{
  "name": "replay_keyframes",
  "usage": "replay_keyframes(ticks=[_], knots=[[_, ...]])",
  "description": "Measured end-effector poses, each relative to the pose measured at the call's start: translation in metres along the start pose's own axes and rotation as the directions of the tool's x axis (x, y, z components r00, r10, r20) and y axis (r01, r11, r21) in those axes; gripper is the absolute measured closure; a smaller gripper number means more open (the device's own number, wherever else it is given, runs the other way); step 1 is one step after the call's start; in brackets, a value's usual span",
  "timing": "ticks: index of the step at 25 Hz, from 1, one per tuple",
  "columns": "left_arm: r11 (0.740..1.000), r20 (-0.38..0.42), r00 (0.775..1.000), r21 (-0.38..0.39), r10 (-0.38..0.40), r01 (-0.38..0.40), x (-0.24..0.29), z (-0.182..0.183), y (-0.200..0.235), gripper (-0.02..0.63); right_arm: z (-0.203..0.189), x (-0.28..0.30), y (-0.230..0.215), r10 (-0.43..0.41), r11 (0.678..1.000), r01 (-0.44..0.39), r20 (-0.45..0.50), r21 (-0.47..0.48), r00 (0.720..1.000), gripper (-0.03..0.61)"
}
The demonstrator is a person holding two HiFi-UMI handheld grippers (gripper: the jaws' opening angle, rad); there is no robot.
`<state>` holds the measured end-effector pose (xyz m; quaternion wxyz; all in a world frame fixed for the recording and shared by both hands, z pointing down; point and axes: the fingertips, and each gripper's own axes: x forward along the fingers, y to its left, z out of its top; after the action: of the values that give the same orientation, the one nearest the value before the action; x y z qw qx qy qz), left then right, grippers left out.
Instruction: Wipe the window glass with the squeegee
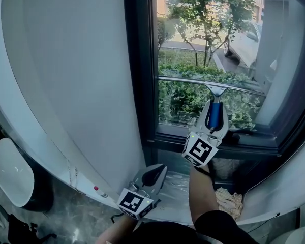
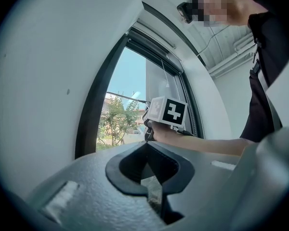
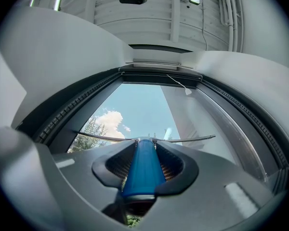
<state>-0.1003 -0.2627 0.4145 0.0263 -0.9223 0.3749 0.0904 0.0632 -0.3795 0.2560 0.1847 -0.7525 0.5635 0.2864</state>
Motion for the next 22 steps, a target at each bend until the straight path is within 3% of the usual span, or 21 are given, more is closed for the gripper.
replay_keyframes(ticks=[12,22], knots=[[1.0,-0.013,1.0,-0.025,-0.014,0.014,0.002,-0.006,-0.005,0.614,-0.014,-0.013,0.003,0.015,0.999,-0.017,-0.045,-0.034,0.999,0.449],[0.998,-0.025,0.999,-0.04,0.038,-0.039,0.002,-0.014,0.001,0.614,-0.017,-0.015,0.003,0.019,0.999,-0.021,-0.058,-0.035,0.998,0.449]])
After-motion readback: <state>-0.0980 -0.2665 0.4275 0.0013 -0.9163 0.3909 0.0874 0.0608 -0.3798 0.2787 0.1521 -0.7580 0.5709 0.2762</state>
